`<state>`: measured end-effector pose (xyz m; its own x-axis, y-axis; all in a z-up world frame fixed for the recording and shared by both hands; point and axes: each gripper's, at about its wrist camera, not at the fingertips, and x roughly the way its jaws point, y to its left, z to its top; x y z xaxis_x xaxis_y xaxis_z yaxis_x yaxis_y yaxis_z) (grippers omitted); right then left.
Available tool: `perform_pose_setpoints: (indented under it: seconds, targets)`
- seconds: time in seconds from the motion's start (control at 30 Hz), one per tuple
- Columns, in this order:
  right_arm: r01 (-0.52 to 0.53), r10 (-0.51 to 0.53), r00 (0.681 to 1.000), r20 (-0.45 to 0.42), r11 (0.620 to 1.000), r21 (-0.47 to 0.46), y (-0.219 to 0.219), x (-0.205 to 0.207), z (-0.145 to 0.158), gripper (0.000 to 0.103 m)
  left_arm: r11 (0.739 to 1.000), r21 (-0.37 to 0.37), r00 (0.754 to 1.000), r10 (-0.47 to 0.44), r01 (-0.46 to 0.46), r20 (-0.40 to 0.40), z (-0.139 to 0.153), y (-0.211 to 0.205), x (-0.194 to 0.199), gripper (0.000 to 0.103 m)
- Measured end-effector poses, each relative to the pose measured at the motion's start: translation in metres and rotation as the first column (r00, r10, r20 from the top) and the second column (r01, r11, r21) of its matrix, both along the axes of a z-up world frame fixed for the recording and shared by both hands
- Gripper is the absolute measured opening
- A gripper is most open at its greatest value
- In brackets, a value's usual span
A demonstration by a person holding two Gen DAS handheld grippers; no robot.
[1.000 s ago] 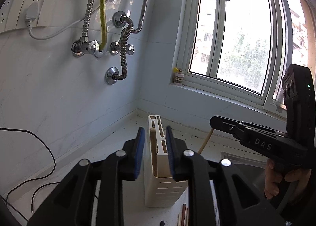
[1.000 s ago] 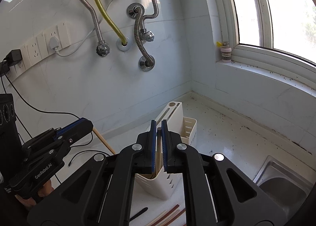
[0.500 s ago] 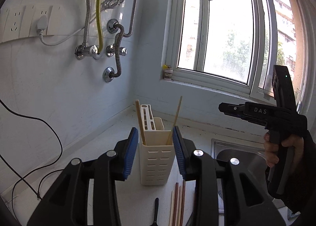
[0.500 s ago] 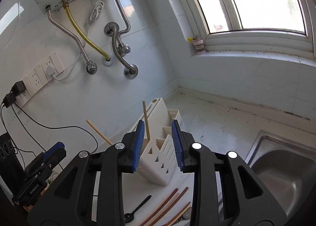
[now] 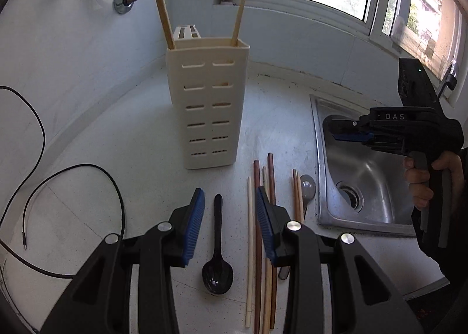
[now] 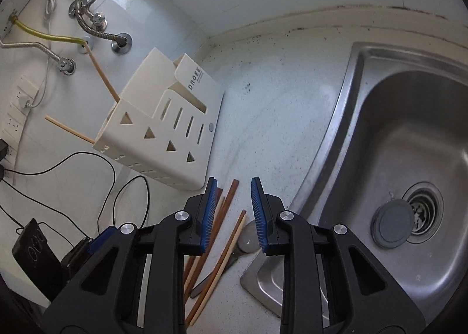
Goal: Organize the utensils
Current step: 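Grasp the black spoon by its handle with the left gripper while the right grasps a chopstick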
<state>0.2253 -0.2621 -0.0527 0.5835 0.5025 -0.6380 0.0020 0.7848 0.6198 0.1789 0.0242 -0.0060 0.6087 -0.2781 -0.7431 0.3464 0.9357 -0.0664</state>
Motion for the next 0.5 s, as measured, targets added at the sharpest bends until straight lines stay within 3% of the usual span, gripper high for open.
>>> perform_pose_setpoints:
  seconds: [0.2,0.3,0.5]
  targets:
    - [-0.064,0.071,0.993,-0.098,0.995,0.070,0.015,0.005,-0.034,0.023,0.998,0.060,0.993,-0.009,0.017,-0.120,-0.038,-0.002,0.019,0.035]
    - [-0.078,0.089,0.989,-0.121,0.993,0.087,0.024,0.008,-0.043,0.023,0.996,0.076,0.986,-0.024,0.037,-0.165,-0.050,-0.003,0.026,0.029]
    - [-0.099,0.112,0.982,-0.149,0.991,0.093,0.032,0.016,-0.056,0.013,0.995,0.084,0.979,-0.039,0.057,-0.201,-0.058,-0.001,0.034,0.026]
